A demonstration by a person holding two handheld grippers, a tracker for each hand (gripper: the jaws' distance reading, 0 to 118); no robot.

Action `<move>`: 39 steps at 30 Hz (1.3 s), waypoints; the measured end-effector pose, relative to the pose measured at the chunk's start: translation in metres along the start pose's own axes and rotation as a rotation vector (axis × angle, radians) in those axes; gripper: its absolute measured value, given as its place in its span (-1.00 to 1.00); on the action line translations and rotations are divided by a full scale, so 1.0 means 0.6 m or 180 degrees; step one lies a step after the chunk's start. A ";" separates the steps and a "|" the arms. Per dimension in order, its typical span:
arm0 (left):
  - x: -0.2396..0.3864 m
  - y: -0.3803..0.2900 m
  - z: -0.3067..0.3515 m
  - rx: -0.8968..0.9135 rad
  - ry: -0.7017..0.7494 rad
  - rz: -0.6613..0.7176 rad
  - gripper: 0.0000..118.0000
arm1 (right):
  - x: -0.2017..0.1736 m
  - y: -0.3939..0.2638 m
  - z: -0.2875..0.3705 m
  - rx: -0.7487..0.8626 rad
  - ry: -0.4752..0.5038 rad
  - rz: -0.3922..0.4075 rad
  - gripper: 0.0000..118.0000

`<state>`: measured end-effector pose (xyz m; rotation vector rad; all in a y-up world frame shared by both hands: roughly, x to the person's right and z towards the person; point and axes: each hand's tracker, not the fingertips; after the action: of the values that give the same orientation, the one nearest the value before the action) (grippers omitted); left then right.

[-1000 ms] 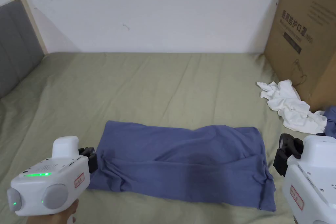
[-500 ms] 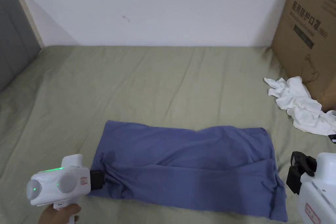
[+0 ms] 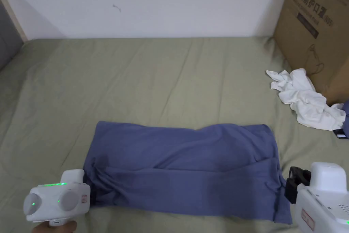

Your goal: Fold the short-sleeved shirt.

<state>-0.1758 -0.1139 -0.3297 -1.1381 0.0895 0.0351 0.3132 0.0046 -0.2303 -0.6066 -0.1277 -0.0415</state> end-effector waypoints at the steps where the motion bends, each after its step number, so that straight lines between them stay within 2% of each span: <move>1: 0.000 0.000 0.007 0.0053 -0.0005 -0.0021 -0.81 | 0.005 -0.007 -0.010 -0.0076 -0.0023 -0.0015 -0.86; 3: 0.001 -0.001 0.028 0.0244 -0.0071 0.0005 -0.82 | 0.016 -0.024 -0.036 -0.0289 -0.0043 -0.0075 -0.70; 4: 0.001 0.001 0.038 0.0310 -0.0098 0.0002 -0.82 | 0.021 -0.032 -0.049 -0.0397 -0.0045 -0.0088 -0.40; 5: 0.002 0.002 0.049 0.0347 -0.0099 -0.0037 -0.82 | 0.026 -0.041 -0.064 -0.0549 -0.0044 -0.0100 0.02; 6: 0.004 0.005 0.058 0.0375 -0.0100 -0.0059 -0.82 | 0.031 -0.050 -0.082 -0.0702 -0.0047 -0.0155 0.53; 7: 0.003 0.007 0.065 0.0399 -0.0121 -0.0065 -0.82 | 0.034 -0.059 -0.098 -0.0872 -0.0080 -0.0143 0.89; 8: 0.001 0.011 0.071 0.0432 -0.0158 -0.0047 -0.82 | 0.036 -0.070 -0.113 -0.0972 -0.0081 -0.0183 0.94; 10: -0.001 0.015 0.082 0.0476 -0.0180 -0.0024 -0.82 | 0.042 -0.089 -0.137 -0.1031 -0.0069 -0.0192 0.93; 12: -0.003 0.019 0.085 0.0495 -0.0200 -0.0006 -0.82 | 0.045 -0.104 -0.170 -0.1320 -0.0099 -0.0158 0.93; 13: -0.003 0.019 0.085 0.0494 -0.0212 0.0004 -0.82 | 0.047 -0.114 -0.183 -0.1388 -0.0139 -0.0178 0.86; 14: -0.003 0.018 0.084 0.0493 -0.0214 0.0009 -0.82 | 0.049 -0.121 -0.192 -0.1421 -0.0139 -0.0200 0.70; 16: -0.004 0.016 0.083 0.0477 -0.0204 0.0017 -0.82 | 0.054 -0.128 -0.202 -0.1500 -0.0105 -0.0275 0.24; 18: -0.007 0.010 0.080 0.0452 -0.0233 0.0056 -0.82 | 0.053 -0.137 -0.204 -0.1499 -0.0038 -0.0297 -0.04; 19: -0.008 0.008 0.079 0.0441 -0.0237 0.0077 -0.82 | 0.051 -0.135 -0.202 -0.1492 -0.0001 -0.0269 -0.38; 20: -0.011 0.006 0.077 0.0433 -0.0243 0.0098 -0.82 | 0.047 -0.131 -0.196 -0.1445 0.0083 -0.0181 -0.51; 21: -0.014 0.004 0.076 0.0423 -0.0249 0.0133 -0.82 | 0.040 -0.128 -0.184 -0.1339 0.0120 -0.0138 -0.51; 22: -0.016 0.002 0.077 0.0417 -0.0254 0.0166 -0.82 | 0.037 -0.124 -0.175 -0.1266 0.0117 -0.0136 -0.73; 29: -0.043 -0.029 0.107 0.0446 -0.0348 0.0371 -0.82 | 0.051 -0.091 -0.091 -0.0958 0.0267 -0.0250 -0.77; 32: -0.054 -0.058 0.131 0.0452 -0.0356 0.0396 -0.82 | 0.061 -0.088 -0.051 -0.0905 0.0274 -0.0215 -0.77; 39: -0.089 -0.161 0.152 0.0271 -0.0378 0.0573 -0.82 | 0.083 -0.141 0.000 -0.1066 0.0300 -0.0148 -0.77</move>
<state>-0.2167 -0.0708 -0.1994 -1.0379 0.0869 0.2565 0.3563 -0.0649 -0.1756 -0.9345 -0.0430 -0.1382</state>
